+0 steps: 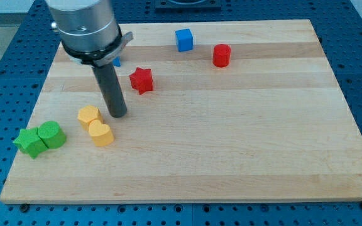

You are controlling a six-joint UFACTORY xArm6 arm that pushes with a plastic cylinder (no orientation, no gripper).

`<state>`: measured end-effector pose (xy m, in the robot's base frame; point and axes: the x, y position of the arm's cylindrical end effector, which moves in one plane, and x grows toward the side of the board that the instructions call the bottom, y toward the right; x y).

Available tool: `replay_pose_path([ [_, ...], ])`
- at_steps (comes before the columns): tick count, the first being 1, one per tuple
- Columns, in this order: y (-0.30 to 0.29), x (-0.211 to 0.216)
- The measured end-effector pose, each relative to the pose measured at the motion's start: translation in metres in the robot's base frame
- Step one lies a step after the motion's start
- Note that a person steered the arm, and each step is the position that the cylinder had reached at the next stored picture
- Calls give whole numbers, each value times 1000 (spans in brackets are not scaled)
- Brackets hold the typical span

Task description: Move the red star into the red circle

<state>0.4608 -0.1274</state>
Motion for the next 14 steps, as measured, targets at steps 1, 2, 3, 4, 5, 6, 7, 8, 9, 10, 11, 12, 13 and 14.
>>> replay_pose_path([
  [1,6,-1],
  [2,6,-3],
  [3,-11,-26],
  [4,-17,-70],
  [5,71,-74],
  [6,201,-39],
  [7,229,-33],
  [8,192,-57],
  [9,171,-81],
  [10,213,-115],
  [11,291,-104],
  [12,314,-99],
  [13,314,-99],
  [14,313,-103],
])
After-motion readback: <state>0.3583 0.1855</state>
